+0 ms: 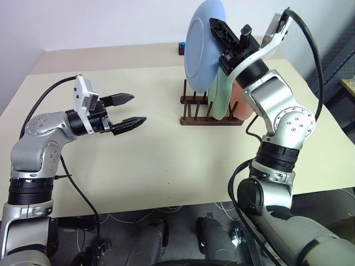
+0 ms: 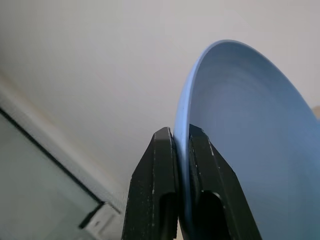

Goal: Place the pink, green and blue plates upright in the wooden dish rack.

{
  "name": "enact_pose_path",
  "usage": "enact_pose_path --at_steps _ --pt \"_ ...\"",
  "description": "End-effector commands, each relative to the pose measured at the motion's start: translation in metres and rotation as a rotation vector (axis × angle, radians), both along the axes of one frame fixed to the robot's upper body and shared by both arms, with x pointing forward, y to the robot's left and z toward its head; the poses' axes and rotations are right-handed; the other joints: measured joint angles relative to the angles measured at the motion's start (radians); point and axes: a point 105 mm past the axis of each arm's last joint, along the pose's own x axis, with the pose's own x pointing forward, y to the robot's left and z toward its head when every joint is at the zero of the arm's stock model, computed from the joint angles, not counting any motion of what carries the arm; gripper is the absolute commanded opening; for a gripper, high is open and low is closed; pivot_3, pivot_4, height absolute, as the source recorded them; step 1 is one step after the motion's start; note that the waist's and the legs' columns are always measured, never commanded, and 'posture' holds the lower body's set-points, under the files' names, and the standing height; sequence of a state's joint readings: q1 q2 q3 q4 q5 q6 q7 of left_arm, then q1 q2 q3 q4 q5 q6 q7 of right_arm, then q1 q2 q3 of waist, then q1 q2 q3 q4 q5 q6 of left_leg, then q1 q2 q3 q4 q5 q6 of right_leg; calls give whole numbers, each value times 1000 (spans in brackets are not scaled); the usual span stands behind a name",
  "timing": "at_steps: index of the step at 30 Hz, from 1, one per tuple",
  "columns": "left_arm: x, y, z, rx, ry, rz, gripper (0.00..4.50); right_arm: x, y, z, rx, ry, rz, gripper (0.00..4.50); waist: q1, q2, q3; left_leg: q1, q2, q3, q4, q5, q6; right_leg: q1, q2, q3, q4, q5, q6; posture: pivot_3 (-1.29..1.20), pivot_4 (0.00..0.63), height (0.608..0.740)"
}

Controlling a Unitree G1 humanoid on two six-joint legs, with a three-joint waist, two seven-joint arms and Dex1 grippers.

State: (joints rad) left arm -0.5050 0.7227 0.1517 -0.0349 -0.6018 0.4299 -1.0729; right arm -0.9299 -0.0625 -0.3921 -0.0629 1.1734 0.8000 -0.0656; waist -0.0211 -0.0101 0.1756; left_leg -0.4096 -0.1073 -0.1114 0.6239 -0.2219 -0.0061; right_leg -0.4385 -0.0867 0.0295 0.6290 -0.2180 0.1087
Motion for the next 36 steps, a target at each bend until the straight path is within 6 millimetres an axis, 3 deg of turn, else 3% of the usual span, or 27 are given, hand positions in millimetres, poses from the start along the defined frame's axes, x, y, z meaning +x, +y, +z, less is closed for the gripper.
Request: enact_pose_path --at_steps 1,6,20,36 --pt "-5 -2 15 -18 -70 -11 4466 1 -1 -1 -58 -29 -42 0 0 0 0 0 0 0 0 0 0 0 0 0 0 0 0 0 150 740" --pt "-5 -2 16 -25 -73 -12 4466 5 -3 -10 -15 18 -31 0 0 0 0 0 0 0 0 0 0 0 0 0 0 0 0 0 150 740" --pt "-3 -8 20 -63 -91 -11 4466 -4 1 16 84 7 5 0 0 0 0 0 0 0 0 0 0 0 0 0 0 0 0 0 150 740" --pt "1 -7 26 -80 -116 12 4466 4 8 -25 -15 89 -38 0 0 0 0 0 0 0 0 0 0 0 1 0 0 0 0 0 150 740"
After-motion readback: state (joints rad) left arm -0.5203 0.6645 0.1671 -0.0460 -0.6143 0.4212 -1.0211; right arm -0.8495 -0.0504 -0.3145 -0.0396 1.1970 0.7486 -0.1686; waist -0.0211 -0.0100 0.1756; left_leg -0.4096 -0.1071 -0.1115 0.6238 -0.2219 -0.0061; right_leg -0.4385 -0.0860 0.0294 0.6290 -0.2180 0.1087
